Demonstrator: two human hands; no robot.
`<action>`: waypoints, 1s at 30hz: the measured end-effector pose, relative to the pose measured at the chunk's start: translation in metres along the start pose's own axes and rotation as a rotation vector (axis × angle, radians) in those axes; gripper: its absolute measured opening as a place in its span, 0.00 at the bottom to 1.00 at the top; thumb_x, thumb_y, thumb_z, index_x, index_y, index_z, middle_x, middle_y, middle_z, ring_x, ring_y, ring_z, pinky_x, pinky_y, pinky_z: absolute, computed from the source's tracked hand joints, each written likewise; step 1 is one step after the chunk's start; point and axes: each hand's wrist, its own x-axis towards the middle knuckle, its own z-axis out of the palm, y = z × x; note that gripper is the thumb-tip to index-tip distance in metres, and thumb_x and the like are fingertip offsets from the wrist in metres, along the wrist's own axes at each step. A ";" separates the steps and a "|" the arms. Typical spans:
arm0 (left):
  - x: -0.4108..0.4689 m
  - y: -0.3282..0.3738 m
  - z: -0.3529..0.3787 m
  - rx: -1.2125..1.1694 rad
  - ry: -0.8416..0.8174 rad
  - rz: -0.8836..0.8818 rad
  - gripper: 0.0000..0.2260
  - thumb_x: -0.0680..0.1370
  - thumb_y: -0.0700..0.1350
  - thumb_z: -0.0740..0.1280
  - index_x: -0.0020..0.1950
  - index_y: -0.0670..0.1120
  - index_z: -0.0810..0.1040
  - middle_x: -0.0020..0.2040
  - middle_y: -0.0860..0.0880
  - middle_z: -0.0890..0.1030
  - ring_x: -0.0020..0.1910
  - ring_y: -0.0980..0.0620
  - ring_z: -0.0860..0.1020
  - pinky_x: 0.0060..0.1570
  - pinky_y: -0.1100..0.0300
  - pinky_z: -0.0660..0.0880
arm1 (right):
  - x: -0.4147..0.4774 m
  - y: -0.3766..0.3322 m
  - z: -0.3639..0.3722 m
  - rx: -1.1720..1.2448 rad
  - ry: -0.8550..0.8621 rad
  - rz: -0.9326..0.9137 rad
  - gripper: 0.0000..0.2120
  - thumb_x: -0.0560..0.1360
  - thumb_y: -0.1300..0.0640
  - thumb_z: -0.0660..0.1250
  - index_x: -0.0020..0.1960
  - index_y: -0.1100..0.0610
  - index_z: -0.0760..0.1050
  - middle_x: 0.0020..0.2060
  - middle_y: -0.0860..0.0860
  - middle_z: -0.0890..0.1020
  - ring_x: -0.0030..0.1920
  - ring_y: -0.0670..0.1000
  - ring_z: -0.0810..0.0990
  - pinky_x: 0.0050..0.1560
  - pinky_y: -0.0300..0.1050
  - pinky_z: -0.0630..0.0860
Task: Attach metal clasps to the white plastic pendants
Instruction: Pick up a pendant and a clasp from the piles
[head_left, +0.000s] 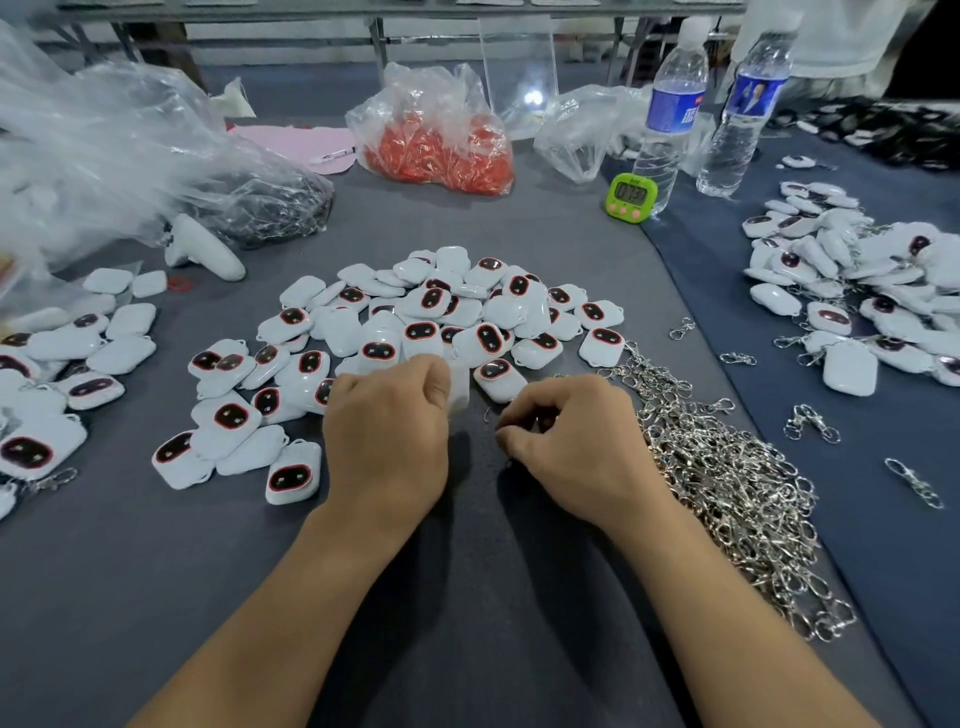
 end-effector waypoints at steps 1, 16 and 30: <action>0.000 -0.001 -0.001 -0.053 0.013 -0.058 0.13 0.83 0.44 0.63 0.38 0.47 0.76 0.30 0.55 0.72 0.32 0.45 0.70 0.38 0.55 0.63 | -0.001 -0.001 0.001 0.024 0.004 -0.005 0.05 0.70 0.58 0.78 0.38 0.49 0.85 0.30 0.41 0.83 0.35 0.41 0.81 0.37 0.31 0.75; 0.002 -0.004 0.002 -0.707 -0.209 -0.071 0.13 0.83 0.51 0.62 0.50 0.52 0.87 0.44 0.58 0.86 0.47 0.58 0.83 0.47 0.58 0.77 | -0.002 -0.015 0.007 0.791 -0.223 0.259 0.17 0.74 0.69 0.73 0.61 0.58 0.79 0.31 0.57 0.82 0.27 0.51 0.80 0.28 0.43 0.76; -0.005 0.002 -0.002 -0.631 -0.307 -0.073 0.12 0.75 0.60 0.71 0.57 0.61 0.84 0.38 0.56 0.85 0.36 0.57 0.82 0.39 0.66 0.76 | 0.005 -0.008 0.006 0.901 0.125 0.330 0.05 0.75 0.68 0.72 0.47 0.60 0.83 0.30 0.57 0.83 0.26 0.49 0.80 0.27 0.40 0.76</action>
